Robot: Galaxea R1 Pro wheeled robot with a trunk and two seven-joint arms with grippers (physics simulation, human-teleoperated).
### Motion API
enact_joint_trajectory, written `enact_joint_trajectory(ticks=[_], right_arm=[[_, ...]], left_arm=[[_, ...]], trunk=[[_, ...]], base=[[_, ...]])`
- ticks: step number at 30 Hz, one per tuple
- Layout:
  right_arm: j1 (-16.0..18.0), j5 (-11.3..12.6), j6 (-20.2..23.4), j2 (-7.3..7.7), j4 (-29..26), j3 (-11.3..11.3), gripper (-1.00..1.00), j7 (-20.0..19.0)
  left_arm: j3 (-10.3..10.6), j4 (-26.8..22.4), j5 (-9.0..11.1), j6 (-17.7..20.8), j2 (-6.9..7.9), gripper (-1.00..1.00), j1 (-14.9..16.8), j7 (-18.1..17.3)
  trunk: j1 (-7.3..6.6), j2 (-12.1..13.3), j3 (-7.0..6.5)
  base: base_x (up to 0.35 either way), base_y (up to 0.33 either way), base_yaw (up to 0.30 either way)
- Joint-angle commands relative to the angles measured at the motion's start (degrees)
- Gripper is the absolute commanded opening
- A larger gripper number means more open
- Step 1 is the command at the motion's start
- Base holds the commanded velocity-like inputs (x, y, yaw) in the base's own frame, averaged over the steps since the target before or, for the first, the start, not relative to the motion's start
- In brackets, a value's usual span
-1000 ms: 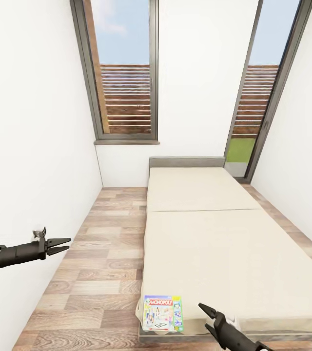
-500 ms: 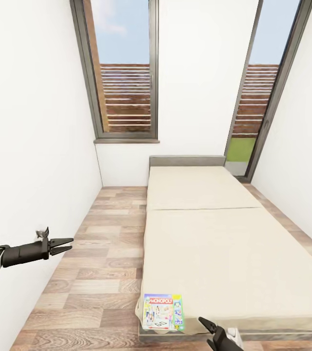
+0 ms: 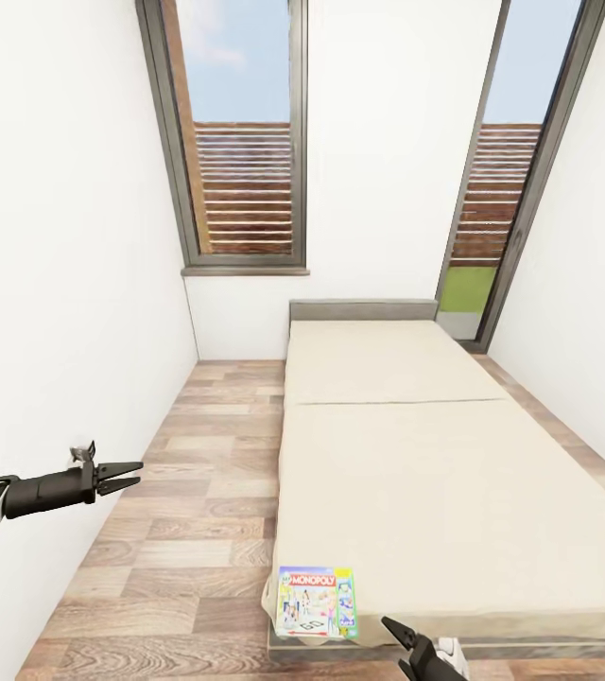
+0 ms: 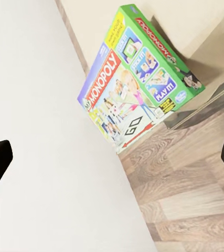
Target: Put all the toys in the child's room - the three board games (two on the bed and one on the table), the two jigsaw puzzles on the table, and the tennis ball on the table - inside the toy box on the table in the child's room.
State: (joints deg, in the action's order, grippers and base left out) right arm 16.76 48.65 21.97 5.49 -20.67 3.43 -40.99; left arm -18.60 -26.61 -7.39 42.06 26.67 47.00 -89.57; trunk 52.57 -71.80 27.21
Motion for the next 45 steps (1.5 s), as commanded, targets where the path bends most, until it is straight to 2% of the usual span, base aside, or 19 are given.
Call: enact_joint_trajectory(ticks=[1,9,19,32,45], right_arm=[[0.0,0.3,0.4,-0.04,0.0,0.2,1.0,-0.1],[0.0,0.9,-2.4,-1.46,0.3,0.5,1.0,-0.4],[0.0,1.2,-2.8,-1.75,2.9,0.8,1.0,-0.4],[0.0,0.7,-6.2,-2.78,3.4,0.5,1.0,0.4],[0.0,0.6,-6.9,-3.08,3.4,0.3,1.0,1.0]], left_arm=[[-0.3,0.0,-0.6,0.6,-0.04,1.0,0.0,-0.4],[-0.3,0.0,-0.6,0.7,-0.04,1.0,0.0,-0.4],[-0.3,0.0,-0.6,0.7,-0.04,1.0,0.0,-0.4],[-0.3,0.0,-0.6,0.7,-0.1,1.0,0.0,-0.4],[-0.4,0.0,-0.6,0.7,-0.58,1.0,0.0,-0.4]], trunk=[[0.23,-0.5,0.24],[1.98,-3.7,1.68],[4.18,-7.7,3.48],[7.03,-12.9,5.81],[9.89,-18.1,8.14]], base=[[0.0,0.0,0.0],[0.0,0.0,0.0],[0.0,0.0,0.0],[0.0,0.0,0.0],[0.0,0.0,0.0]])
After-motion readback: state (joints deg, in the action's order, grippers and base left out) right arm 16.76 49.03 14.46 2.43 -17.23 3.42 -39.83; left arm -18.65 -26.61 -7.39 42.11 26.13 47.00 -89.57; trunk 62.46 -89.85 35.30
